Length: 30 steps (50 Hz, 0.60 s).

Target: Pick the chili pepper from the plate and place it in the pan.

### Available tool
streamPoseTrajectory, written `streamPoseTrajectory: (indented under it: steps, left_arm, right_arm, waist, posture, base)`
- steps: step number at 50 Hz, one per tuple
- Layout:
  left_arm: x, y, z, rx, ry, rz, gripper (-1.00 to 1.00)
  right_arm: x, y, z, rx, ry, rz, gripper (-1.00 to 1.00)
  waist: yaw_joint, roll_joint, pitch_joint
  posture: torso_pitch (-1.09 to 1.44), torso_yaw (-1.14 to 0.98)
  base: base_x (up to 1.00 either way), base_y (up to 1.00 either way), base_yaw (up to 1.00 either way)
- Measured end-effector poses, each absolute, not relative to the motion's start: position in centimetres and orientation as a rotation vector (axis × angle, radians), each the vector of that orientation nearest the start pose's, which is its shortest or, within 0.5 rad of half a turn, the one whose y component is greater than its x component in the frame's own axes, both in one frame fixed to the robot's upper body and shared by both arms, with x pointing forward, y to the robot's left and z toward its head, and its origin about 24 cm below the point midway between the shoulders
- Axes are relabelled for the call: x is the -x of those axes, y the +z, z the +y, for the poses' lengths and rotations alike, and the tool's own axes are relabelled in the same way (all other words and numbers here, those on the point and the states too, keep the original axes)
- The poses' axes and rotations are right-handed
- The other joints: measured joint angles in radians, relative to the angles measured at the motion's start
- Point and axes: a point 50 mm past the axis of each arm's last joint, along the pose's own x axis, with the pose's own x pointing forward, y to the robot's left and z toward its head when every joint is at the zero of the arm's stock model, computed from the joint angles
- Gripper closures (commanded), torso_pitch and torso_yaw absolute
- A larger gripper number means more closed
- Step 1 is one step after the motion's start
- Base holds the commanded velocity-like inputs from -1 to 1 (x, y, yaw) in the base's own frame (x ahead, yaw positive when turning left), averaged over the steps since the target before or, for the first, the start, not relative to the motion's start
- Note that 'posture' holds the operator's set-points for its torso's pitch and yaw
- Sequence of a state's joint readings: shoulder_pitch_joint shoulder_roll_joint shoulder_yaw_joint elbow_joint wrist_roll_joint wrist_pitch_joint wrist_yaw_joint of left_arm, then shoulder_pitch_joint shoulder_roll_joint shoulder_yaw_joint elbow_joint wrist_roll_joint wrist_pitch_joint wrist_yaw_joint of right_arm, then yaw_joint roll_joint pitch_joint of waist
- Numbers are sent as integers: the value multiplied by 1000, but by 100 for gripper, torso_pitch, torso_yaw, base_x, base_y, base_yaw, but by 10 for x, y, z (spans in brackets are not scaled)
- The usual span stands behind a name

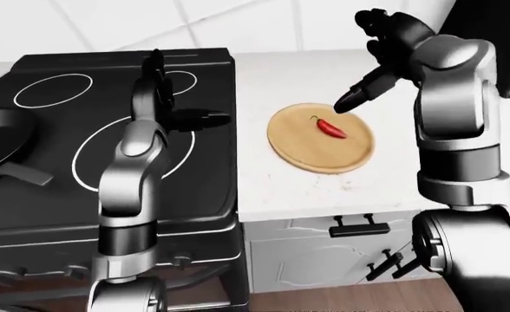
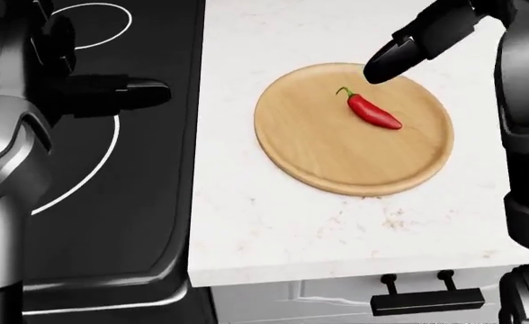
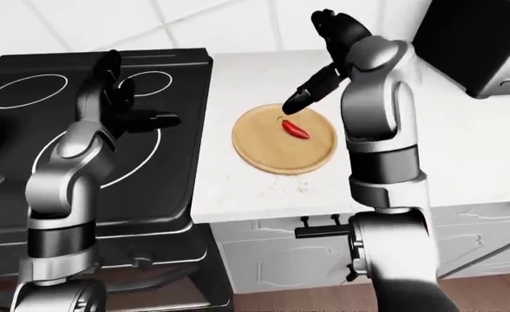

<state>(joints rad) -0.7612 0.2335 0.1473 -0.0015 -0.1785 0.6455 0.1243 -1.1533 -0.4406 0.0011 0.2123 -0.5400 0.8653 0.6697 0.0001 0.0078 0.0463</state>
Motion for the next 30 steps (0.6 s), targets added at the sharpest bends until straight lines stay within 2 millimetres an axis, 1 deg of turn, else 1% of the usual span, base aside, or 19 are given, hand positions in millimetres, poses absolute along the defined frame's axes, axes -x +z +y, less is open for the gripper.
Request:
streamPoseTrajectory:
  steps: [5,9,13,20,25,27,30]
  left_arm:
    - [-352,223,173,-2,75,-122,-100]
    - [-352,224,173,0,75,-124,-100]
    - [-351,224,173,1,75,-128,-100]
    - [-352,226,173,3,72,-130,-100]
    - [-352,225,174,5,76,-126,-100]
    - [-351,226,173,5,75,-127,-100]
    - [-351,226,173,5,71,-130,-100]
  right_arm:
    - [-371,321,-183,839,81,100,-100]
    - [-376,328,-182,928,86,105,-100]
    - [-380,326,-174,1009,115,105,-100]
    - [-388,321,-159,1136,204,57,-99]
    - [-385,322,-153,1239,223,21,-96]
    - [-384,323,-151,1285,228,9,-100]
    - [-383,321,-147,1369,239,1,-100]
  waist:
    - [-3,5,1]
    - [-5,7,-2]
    - [-7,8,-3]
    - [-8,13,1]
    - [-9,11,3]
    - [-9,11,4]
    - [-10,10,3]
  posture:
    - [0,0]
    - [0,0]
    - [0,0]
    - [0,0]
    - [0,0]
    - [0,0]
    - [0,0]
  base:
    - [0,0,0]
    - [0,0,0]
    - [0,0,0]
    - [0,0,0]
    - [0,0,0]
    - [0,0,0]
    - [0,0,0]
